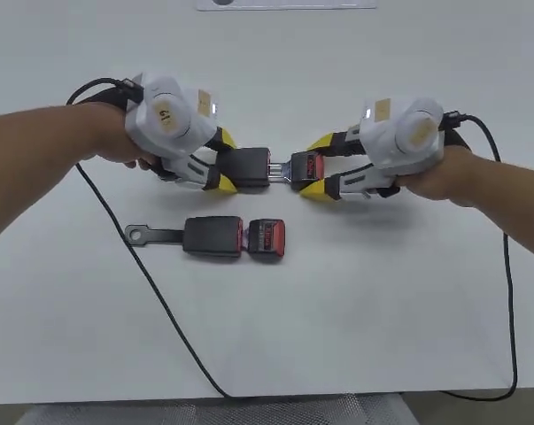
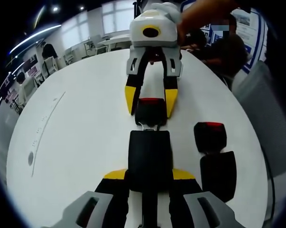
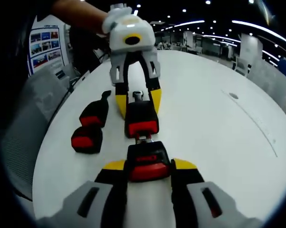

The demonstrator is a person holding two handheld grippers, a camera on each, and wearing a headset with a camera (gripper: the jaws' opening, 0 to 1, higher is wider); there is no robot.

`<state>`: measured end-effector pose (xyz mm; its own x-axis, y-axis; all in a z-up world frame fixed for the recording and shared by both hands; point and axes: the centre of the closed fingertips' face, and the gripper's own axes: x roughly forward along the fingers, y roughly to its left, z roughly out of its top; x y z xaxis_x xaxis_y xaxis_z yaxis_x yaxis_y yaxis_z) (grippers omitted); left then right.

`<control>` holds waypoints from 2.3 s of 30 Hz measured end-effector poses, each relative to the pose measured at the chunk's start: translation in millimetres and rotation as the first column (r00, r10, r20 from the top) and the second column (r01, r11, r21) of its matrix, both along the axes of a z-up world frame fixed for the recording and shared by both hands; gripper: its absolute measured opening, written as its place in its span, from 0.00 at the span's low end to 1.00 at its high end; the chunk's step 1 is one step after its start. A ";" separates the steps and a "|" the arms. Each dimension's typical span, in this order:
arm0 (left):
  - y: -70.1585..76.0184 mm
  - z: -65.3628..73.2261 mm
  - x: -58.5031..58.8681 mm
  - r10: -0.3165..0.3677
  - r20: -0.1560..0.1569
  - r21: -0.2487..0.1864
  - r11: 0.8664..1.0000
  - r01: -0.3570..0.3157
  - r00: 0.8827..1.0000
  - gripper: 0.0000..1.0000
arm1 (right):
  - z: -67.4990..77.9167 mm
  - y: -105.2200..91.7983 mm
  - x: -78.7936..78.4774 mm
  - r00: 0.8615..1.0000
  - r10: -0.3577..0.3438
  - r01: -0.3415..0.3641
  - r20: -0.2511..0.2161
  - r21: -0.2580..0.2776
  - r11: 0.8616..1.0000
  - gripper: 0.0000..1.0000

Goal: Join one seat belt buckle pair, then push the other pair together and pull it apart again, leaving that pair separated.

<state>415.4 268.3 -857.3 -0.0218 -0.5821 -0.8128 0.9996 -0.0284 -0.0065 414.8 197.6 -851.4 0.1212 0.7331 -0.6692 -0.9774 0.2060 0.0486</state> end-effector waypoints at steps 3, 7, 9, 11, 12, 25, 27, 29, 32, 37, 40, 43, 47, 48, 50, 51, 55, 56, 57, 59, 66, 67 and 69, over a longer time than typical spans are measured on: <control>0.1 0.2 0.0 -0.003 0.000 -0.006 1.000 0.003 1.000 0.33 | -1.2 -2.1 -1.6 1.000 0.004 -0.004 -0.003 0.000 1.000 0.35; -0.6 0.3 0.0 -0.004 -0.002 -0.008 1.000 0.003 1.000 0.33 | -2.2 1.7 -1.9 1.000 -0.003 0.003 -0.004 -0.010 1.000 0.35; -0.7 0.3 0.0 -0.005 -0.003 -0.006 1.000 0.005 1.000 0.33 | -2.9 3.5 -2.8 1.000 -0.011 0.011 -0.006 -0.015 1.000 0.35; -0.6 0.0 0.5 -0.006 -0.005 -0.004 1.000 0.006 1.000 0.33 | -3.6 4.8 -2.6 1.000 -0.015 0.015 -0.008 -0.017 1.000 0.35; -0.4 -0.1 0.5 -0.005 -0.008 -0.001 1.000 0.005 1.000 0.33 | -3.8 6.0 -2.5 1.000 -0.016 0.016 -0.011 -0.015 1.000 0.35; -0.9 -0.9 0.4 -0.021 -0.010 0.031 0.999 0.022 1.000 0.33 | -4.6 14.7 -2.3 0.998 -0.059 0.059 -0.009 -0.048 0.997 0.35; -0.8 -0.9 0.4 -0.022 -0.011 0.034 0.999 0.022 1.000 0.33 | -4.8 14.7 -2.4 0.998 -0.063 0.062 -0.008 -0.050 0.997 0.35; -0.7 -0.7 0.2 -0.025 -0.010 0.039 0.999 0.025 1.000 0.33 | -4.9 14.9 -2.4 0.998 -0.063 0.063 -0.006 -0.054 0.997 0.35; -0.7 -0.9 0.4 -0.025 -0.010 0.041 0.999 0.026 1.000 0.33 | -5.3 14.9 -2.0 0.998 -0.064 0.063 -0.003 -0.062 0.996 0.35; -0.5 -0.8 0.3 -0.023 -0.011 0.043 0.999 0.024 1.000 0.33 | -5.6 15.3 -1.6 0.998 -0.065 0.065 -0.002 -0.068 0.996 0.35; -0.3 -0.9 0.3 -0.018 -0.013 0.044 0.999 0.019 1.000 0.33 | -5.5 15.5 -1.8 0.998 -0.063 0.063 0.000 -0.069 0.996 0.35; -0.3 -1.0 0.4 -0.014 -0.015 0.045 0.999 0.015 1.000 0.33 | -5.5 15.6 -1.9 0.998 -0.063 0.063 0.001 -0.070 0.996 0.35; -0.4 -0.9 0.4 -0.015 -0.017 0.051 0.999 0.016 1.000 0.33 | -5.4 15.2 -1.8 0.998 -0.064 0.064 0.002 -0.070 0.996 0.35; -0.4 -0.9 0.4 -0.016 -0.017 0.052 0.999 0.017 1.000 0.33 | -5.3 15.2 -1.9 0.998 -0.065 0.065 0.002 -0.069 0.995 0.35; -0.4 -1.0 0.4 -0.017 -0.016 0.053 0.998 0.017 1.000 0.33 | -5.5 15.0 -1.8 0.998 -0.065 0.065 0.003 -0.068 0.996 0.35; -0.5 -1.1 0.4 -0.018 -0.015 0.054 0.998 0.018 1.000 0.33 | -5.4 15.0 -1.8 0.998 -0.065 0.065 0.004 -0.067 0.996 0.35; -0.8 -0.8 0.2 -0.015 -0.015 0.057 0.998 0.016 1.000 0.33 | -5.1 14.7 -2.0 0.998 -0.060 0.060 0.006 -0.067 0.996 0.35; -0.9 -0.7 0.2 -0.014 -0.015 0.056 0.998 0.015 1.000 0.33 | -5.1 14.6 -2.0 0.998 -0.059 0.059 0.006 -0.066 0.996 0.35; -0.9 -0.6 0.2 -0.013 -0.016 0.056 0.998 0.014 1.000 0.33 | -5.1 14.4 -2.1 0.998 -0.059 0.059 0.006 -0.065 0.996 0.35; -1.1 -0.4 -0.1 -0.014 -0.014 0.057 0.998 0.014 1.000 0.33 | -5.1 13.4 -2.2 0.998 -0.058 0.058 0.007 -0.061 0.996 0.35; -1.0 -0.1 -0.3 -0.009 -0.016 0.053 0.999 0.009 1.000 0.34 | -5.2 2.8 -2.9 0.998 -0.056 0.057 0.009 -0.062 0.996 0.35; -0.9 0.1 -0.5 -0.005 -0.017 0.050 0.999 0.006 1.000 0.34 | -5.1 0.5 -3.1 0.999 -0.053 0.053 0.014 -0.065 0.996 0.35; -1.1 0.3 -0.8 -0.005 -0.016 0.046 0.999 0.005 1.000 0.34 | -6.2 -5.7 -3.5 0.998 -0.054 0.055 0.014 -0.064 0.996 0.35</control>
<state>414.7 267.2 -857.0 -0.0376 -0.5442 -0.8381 0.9992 -0.0326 -0.0236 411.3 191.9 -857.5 0.1681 0.6808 -0.7129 -0.9650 0.2613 0.0221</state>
